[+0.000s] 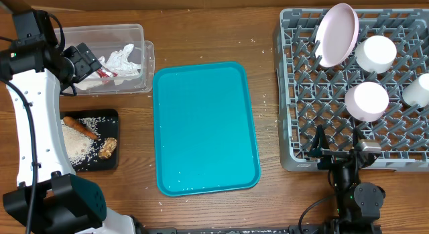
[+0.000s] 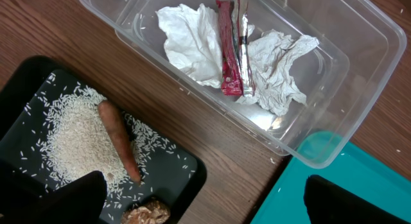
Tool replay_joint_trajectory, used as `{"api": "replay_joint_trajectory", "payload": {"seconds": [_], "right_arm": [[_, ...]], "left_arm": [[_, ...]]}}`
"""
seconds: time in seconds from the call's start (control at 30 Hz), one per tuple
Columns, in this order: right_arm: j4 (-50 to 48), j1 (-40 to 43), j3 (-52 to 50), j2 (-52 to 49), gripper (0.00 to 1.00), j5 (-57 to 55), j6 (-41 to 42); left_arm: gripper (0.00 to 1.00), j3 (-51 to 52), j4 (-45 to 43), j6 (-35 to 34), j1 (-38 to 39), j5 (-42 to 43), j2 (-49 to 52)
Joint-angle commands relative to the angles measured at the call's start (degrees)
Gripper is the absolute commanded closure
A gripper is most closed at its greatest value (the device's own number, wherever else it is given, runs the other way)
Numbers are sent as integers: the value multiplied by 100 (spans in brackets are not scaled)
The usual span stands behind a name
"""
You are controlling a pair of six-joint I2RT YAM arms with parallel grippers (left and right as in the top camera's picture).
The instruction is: Sort waste into correct bins and load items into the dishwasher
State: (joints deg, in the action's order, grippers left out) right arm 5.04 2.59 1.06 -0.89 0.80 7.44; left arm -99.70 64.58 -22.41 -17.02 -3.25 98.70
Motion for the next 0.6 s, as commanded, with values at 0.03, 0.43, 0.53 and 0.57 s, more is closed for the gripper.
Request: {"api": "replay_joint_trajectory", "payload": {"seconds": [0.03, 0.43, 0.53, 0.57], "right_arm": [[-28, 7, -59, 72, 0, -72, -42], [-28, 7, -59, 72, 0, -72, -39], [-28, 7, -59, 72, 0, -72, -42], [-28, 7, -59, 72, 0, -72, -39]], "left_arm": [[0, 13, 186, 20, -17, 9, -4], [0, 1565, 205, 109, 79, 31, -1508], [0, 2684, -662, 149, 173, 39, -2312], [0, 3071, -986, 168, 205, 87, -2579]]}}
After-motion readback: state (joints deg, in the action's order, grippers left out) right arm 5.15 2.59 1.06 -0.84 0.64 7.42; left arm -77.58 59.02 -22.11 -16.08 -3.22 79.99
